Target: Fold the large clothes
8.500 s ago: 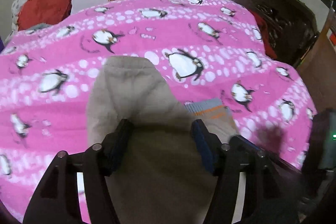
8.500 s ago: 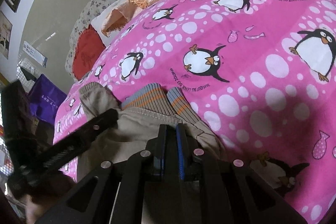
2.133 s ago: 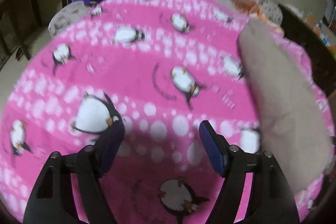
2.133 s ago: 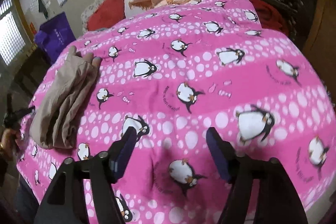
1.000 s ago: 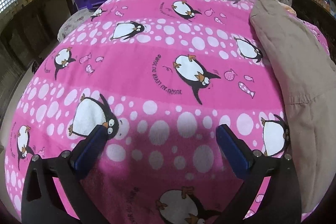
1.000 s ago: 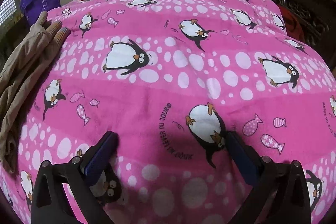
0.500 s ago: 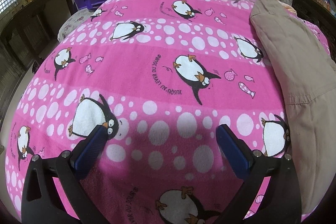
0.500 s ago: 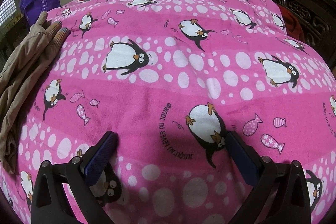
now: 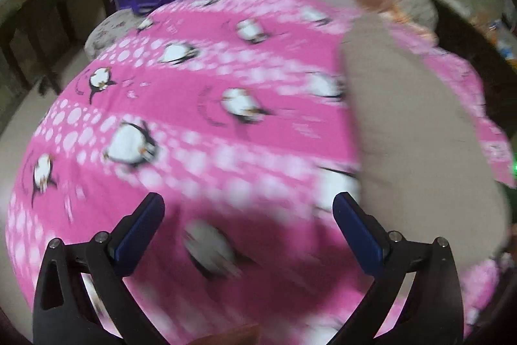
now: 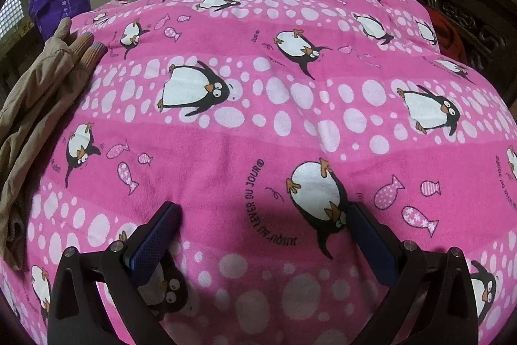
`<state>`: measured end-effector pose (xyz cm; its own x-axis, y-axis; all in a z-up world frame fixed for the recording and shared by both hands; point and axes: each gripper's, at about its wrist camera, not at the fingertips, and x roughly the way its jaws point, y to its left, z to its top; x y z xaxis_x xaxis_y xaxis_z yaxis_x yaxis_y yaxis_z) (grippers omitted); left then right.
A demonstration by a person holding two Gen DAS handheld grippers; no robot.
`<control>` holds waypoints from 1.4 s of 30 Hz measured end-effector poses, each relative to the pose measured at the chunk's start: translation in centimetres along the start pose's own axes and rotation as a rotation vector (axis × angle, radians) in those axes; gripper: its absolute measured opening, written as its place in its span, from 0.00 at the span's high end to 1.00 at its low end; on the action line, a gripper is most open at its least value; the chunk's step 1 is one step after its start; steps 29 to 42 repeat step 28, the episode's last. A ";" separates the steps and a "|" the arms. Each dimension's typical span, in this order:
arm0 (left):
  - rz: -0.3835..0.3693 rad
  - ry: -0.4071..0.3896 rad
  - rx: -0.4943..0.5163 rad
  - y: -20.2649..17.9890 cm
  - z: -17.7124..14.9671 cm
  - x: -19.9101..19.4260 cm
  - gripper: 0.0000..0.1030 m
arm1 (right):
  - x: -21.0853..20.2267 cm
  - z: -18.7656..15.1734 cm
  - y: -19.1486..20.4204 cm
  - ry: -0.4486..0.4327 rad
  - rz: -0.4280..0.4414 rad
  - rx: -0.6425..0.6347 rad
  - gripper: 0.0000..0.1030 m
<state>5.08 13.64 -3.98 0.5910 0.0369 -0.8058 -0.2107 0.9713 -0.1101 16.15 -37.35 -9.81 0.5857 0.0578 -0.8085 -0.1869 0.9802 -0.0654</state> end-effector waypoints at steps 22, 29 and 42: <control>-0.023 0.010 0.089 -11.4 -2.3 -8.1 0.00 | -21.9 -2.8 17.3 -0.203 0.221 -0.056 0.00; -0.051 -0.003 0.078 -11.3 -2.4 -8.6 0.00 | -22.4 -2.8 19.0 -0.201 0.229 -0.066 0.00; -0.051 -0.003 0.078 -11.3 -2.4 -8.6 0.00 | -22.4 -2.8 19.0 -0.201 0.229 -0.066 0.00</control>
